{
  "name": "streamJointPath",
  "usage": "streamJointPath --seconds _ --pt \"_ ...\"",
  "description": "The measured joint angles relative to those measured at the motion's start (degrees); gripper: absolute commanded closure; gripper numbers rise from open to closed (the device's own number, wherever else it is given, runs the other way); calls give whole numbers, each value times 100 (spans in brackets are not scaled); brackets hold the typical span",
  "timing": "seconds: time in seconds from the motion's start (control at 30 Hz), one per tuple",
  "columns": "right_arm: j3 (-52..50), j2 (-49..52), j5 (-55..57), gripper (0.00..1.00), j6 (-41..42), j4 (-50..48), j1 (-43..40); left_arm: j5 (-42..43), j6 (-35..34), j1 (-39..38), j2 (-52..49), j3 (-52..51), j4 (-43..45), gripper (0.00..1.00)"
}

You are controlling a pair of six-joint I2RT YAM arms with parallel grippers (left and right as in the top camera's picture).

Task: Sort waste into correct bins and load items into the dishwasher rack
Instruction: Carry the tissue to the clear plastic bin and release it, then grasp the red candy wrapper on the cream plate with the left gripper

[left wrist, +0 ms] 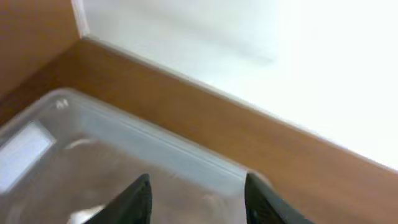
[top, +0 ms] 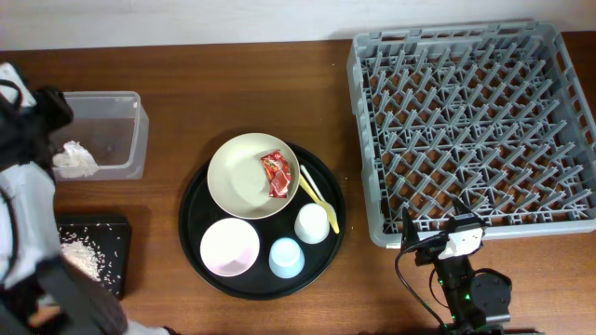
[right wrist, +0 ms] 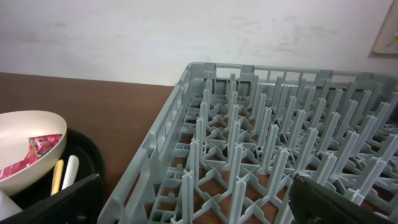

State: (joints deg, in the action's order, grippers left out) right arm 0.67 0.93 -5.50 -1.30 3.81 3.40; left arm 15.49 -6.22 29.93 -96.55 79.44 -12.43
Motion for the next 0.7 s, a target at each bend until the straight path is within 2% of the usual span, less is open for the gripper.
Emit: streamJointPath --seconds 0.07,0.13,0.17,0.23,0.27,0.4,0.47,0.6,0.7 --pt "0 -2 0 2 2 -2 0 402 -345 -179 575 52 -632 52" --pt "0 -2 0 2 0 -2 0 656 -544 -695 1010 98 -1569 53" --pt "0 0 0 2 0 -2 0 778 -614 -1154 1156 103 -2216 55" --pt "0 0 -2 2 -2 -2 0 824 -691 -1707 1158 103 -2605 55" --pt "0 0 0 2 0 -2 0 584 -704 -2378 1113 81 -3012 54" --pt "0 0 0 2 -4 -2 0 -245 -846 -4199 538 74 -3088 49" --pt "0 0 0 2 0 -2 0 -610 -997 -4708 127 68 -3018 49" --pt "0 0 0 2 0 -2 0 -896 -1427 -5292 -990 63 -2671 48" --pt "0 2 0 2 -4 -2 0 -938 -1652 -5333 -1375 48 -2459 48"
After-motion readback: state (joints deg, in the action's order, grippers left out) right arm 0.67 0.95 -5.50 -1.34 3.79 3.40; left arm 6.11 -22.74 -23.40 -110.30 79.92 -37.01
